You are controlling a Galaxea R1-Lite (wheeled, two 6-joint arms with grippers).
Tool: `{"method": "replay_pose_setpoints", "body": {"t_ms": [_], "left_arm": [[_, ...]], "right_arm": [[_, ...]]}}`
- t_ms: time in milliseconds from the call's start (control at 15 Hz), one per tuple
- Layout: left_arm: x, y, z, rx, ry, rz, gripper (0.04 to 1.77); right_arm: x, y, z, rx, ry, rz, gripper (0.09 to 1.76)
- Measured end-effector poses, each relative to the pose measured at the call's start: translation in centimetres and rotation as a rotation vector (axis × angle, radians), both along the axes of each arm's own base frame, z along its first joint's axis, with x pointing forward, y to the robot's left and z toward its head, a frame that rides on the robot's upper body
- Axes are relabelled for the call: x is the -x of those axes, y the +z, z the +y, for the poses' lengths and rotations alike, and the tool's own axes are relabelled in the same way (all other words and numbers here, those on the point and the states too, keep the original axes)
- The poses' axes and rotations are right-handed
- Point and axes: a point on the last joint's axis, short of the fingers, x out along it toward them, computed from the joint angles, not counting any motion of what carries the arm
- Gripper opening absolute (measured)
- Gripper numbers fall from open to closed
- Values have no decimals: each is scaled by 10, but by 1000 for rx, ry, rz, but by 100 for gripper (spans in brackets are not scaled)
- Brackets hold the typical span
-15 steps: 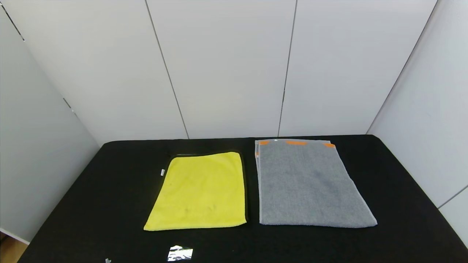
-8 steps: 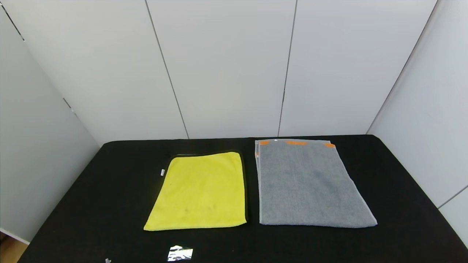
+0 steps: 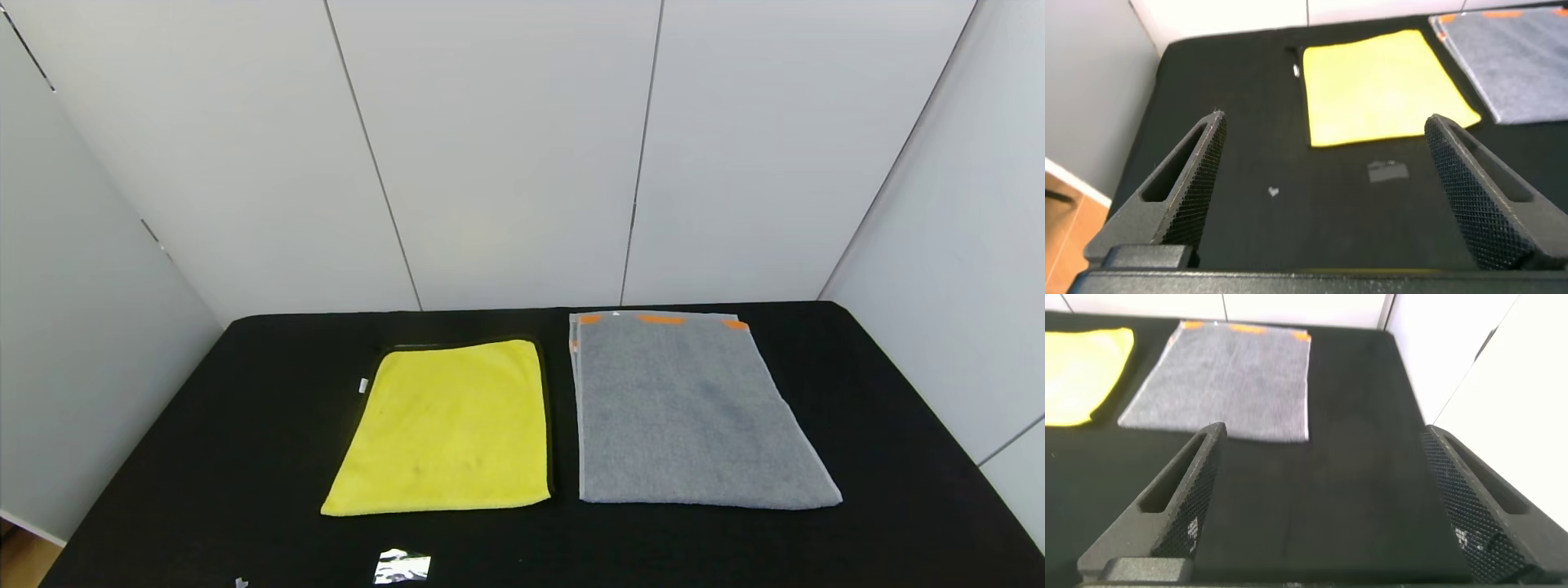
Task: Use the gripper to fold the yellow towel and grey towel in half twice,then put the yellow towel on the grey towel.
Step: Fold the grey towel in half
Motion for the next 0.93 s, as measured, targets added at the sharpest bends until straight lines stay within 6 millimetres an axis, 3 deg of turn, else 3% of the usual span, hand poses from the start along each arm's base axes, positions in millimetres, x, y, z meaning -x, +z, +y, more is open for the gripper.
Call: {"method": "replay_pose_setpoints", "body": {"t_ms": [467,733,933], "left_arm": [[-37,71,-2,-66,-121,74,172],[-74,100,-7,-97,-193,142,172],[-108,111,-12,-149,-248,211,172]], "right_arm": [[-27,61,0,4,15,81,172],[-58,88,0,5,20,160,172],[-85,102,1,33,20,225,172]]}}
